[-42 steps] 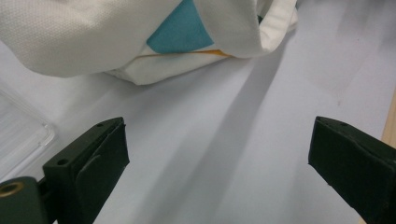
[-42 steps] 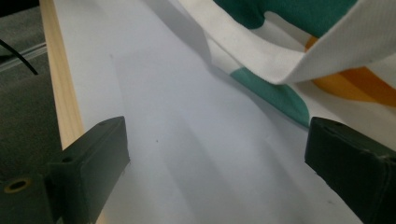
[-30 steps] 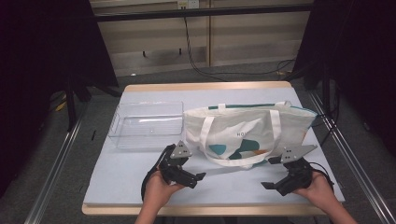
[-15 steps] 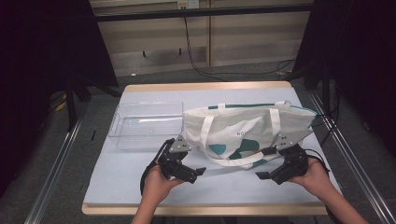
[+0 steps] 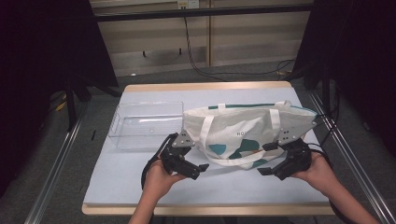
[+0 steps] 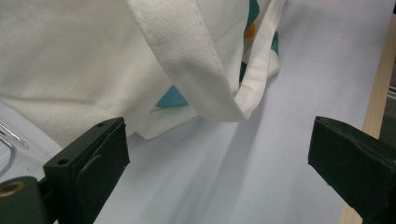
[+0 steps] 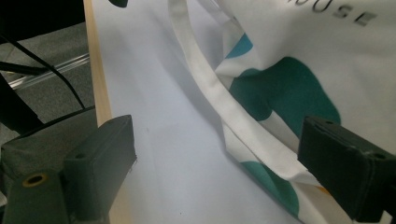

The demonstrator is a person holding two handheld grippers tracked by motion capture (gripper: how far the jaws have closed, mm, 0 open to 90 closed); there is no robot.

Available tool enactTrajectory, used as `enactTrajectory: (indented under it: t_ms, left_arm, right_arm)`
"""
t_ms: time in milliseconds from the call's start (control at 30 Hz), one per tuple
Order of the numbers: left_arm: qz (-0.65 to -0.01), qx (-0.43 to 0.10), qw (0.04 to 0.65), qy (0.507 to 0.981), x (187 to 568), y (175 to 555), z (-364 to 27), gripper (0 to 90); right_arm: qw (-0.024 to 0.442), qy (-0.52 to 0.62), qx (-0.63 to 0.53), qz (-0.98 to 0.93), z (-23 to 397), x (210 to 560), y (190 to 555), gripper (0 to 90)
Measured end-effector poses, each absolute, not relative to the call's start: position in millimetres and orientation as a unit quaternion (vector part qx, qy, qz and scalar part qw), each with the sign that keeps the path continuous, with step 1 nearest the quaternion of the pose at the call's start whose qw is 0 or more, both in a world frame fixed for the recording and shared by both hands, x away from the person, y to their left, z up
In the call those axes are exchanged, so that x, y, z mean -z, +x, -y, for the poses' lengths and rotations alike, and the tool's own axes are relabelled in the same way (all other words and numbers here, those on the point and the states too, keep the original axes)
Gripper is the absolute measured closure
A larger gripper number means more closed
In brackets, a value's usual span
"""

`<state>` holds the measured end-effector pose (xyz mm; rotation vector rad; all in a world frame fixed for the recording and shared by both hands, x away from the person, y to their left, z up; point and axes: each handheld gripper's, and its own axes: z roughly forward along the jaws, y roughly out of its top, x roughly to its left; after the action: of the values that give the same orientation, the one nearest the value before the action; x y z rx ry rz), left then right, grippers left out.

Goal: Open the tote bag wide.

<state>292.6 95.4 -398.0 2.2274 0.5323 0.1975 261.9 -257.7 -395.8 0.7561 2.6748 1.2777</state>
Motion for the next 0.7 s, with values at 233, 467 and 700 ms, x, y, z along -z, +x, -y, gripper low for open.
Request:
enactTrajectory:
  t_ms: [233, 467, 700]
  left_arm:
    - [-0.21, -0.077, 0.407, 0.886, 389.0, 294.4, -92.6, 5.2]
    - [-0.212, -0.074, 0.419, 0.88, 379.2, 295.9, -95.1, 5.2]
    - [-0.212, -0.081, 0.419, 0.879, 370.0, 297.4, -95.3, 5.1]
  right_arm:
    - [0.039, 0.242, -0.425, -0.871, 259.5, 377.6, 263.4, 11.6]
    - [0.041, 0.241, -0.422, -0.873, 259.4, 365.8, 269.2, 11.6]
    - [0.044, 0.237, -0.421, -0.875, 257.4, 357.1, 272.1, 11.6]
